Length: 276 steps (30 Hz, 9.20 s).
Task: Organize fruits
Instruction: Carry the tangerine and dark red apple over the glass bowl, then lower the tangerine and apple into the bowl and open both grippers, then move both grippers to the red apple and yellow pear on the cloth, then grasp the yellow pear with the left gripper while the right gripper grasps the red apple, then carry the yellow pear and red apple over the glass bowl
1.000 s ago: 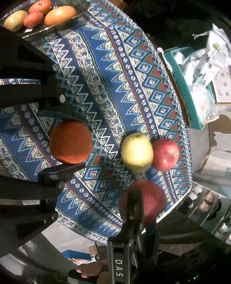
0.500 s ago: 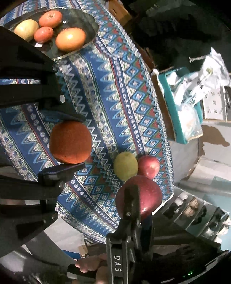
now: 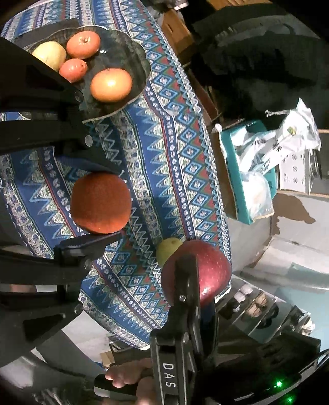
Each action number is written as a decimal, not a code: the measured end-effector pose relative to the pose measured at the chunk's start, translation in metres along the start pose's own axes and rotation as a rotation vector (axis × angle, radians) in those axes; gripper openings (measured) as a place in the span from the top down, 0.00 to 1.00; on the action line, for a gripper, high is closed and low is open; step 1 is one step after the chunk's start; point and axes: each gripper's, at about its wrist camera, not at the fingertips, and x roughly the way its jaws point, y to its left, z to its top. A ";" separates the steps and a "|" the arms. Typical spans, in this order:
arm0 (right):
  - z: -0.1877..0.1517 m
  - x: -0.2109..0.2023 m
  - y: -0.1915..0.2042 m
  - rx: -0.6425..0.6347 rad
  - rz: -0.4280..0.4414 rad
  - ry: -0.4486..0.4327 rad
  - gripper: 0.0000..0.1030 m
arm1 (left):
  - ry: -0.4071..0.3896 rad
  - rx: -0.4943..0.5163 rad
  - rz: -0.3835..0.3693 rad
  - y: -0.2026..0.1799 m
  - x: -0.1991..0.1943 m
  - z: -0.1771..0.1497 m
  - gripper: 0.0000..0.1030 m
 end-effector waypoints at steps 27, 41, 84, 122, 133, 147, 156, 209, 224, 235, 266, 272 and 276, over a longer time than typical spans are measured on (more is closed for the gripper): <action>0.047 0.070 0.115 -0.129 0.135 0.095 0.28 | 0.010 -0.223 0.100 0.116 -0.027 -0.047 0.56; 0.047 0.129 0.156 -0.175 0.167 0.212 0.28 | 0.081 -0.311 0.139 0.161 -0.010 -0.079 0.56; 0.039 0.137 0.154 -0.132 0.142 0.231 0.28 | 0.100 -0.358 0.128 0.165 -0.013 -0.082 0.44; 0.013 0.050 0.035 -0.021 -0.089 0.084 0.20 | 0.055 -0.199 0.184 0.088 -0.009 -0.027 0.28; 0.000 0.028 -0.006 0.052 -0.122 0.058 0.20 | 0.049 -0.120 0.203 0.055 0.002 -0.006 0.24; -0.014 0.016 -0.062 0.101 -0.217 0.086 0.19 | 0.063 -0.080 0.179 0.029 0.022 0.033 0.24; -0.004 0.023 -0.102 0.101 -0.280 0.163 0.19 | 0.088 -0.075 0.140 0.028 0.048 0.069 0.24; -0.036 0.038 -0.207 0.326 -0.216 0.150 0.28 | 0.227 -0.054 -0.115 -0.070 0.174 0.107 0.24; -0.071 0.001 -0.226 0.403 -0.208 0.121 0.28 | 0.286 0.055 -0.071 -0.121 0.217 0.098 0.16; -0.067 0.002 -0.227 0.410 -0.186 0.112 0.28 | 0.291 0.136 -0.018 -0.138 0.241 0.090 0.19; -0.035 -0.022 -0.163 0.272 -0.125 0.039 0.28 | 0.150 0.084 -0.026 -0.082 0.133 0.081 0.20; -0.023 -0.026 -0.141 0.227 -0.109 0.024 0.28 | 0.125 0.075 -0.018 -0.075 0.112 0.088 0.20; -0.016 -0.028 -0.127 0.203 -0.097 0.014 0.28 | 0.113 0.076 -0.009 -0.066 0.095 0.088 0.20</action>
